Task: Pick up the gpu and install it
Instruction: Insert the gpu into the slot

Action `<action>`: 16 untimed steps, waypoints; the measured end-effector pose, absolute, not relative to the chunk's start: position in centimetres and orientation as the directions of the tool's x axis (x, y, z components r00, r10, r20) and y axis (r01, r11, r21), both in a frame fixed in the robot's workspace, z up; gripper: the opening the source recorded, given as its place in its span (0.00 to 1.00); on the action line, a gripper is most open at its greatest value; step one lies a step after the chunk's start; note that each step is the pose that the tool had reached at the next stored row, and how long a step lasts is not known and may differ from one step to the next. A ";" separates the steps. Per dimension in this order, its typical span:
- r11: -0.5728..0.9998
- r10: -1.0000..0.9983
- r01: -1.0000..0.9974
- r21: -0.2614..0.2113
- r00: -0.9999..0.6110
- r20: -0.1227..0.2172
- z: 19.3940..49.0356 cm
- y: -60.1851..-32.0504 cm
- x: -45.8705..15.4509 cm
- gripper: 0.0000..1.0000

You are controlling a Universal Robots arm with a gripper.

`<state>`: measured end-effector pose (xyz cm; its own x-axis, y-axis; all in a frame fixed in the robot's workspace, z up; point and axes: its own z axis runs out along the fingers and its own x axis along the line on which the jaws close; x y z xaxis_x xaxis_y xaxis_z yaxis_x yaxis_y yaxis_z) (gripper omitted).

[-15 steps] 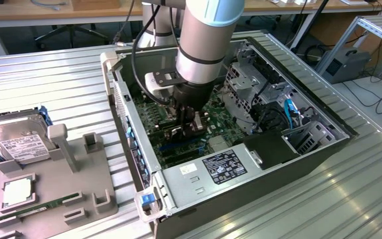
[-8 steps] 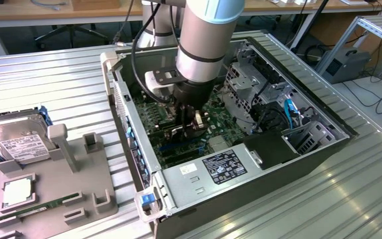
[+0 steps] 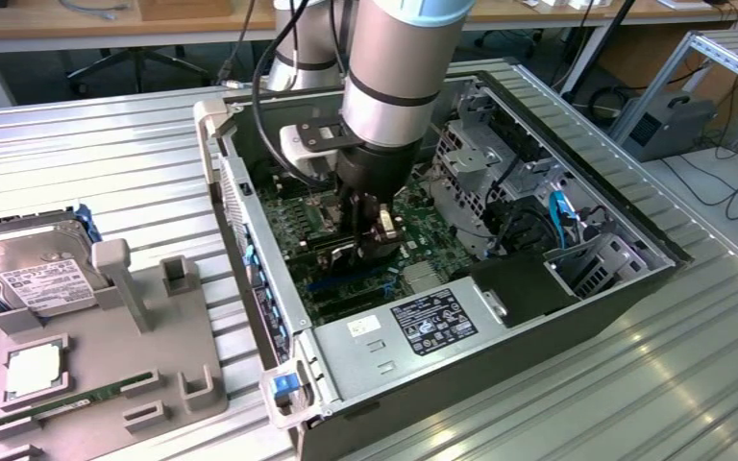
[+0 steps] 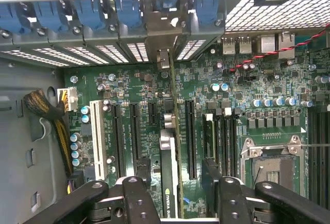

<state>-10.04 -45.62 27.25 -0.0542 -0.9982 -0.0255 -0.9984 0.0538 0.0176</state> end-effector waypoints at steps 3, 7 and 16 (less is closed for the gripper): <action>0.054 -0.998 -0.998 0.018 -0.054 -0.025 27.3 -45.6 -10.0 0.52; 0.054 -0.998 -0.998 0.018 -0.054 -0.025 27.3 -45.6 -10.0 0.52; 0.054 -0.998 -0.998 0.018 -0.054 -0.025 27.3 -45.6 -10.0 0.27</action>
